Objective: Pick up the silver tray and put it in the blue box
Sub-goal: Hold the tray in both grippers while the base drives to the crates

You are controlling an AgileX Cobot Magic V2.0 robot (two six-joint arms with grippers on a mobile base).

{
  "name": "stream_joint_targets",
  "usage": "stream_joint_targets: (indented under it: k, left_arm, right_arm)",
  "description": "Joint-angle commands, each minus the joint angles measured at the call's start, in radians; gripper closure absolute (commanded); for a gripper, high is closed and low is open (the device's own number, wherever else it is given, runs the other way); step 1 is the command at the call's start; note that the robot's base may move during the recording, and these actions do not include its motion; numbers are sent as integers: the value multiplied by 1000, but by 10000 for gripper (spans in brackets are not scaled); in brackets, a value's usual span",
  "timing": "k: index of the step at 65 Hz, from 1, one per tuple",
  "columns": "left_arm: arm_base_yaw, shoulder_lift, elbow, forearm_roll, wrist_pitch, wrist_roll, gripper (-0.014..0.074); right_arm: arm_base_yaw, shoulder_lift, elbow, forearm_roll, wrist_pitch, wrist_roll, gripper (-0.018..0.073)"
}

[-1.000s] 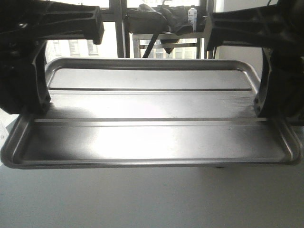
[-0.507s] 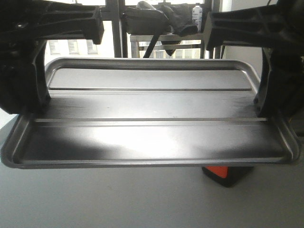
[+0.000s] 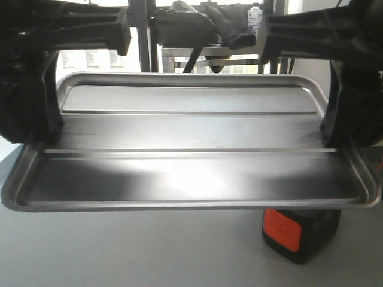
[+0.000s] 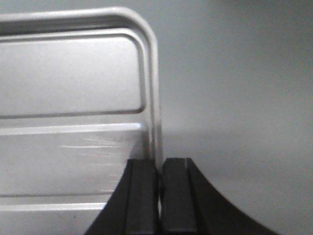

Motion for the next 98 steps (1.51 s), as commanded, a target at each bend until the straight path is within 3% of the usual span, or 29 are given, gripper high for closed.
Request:
stream_joint_targets:
  k: [1, 98]
  left_arm:
    - [-9, -28, -27, 21, -28, -10, 607]
    - [-9, -28, -27, 21, -28, -10, 607]
  right_arm:
    - [4, -26, -29, -48, -41, -9, 494]
    - [4, -26, -29, -48, -41, -9, 494]
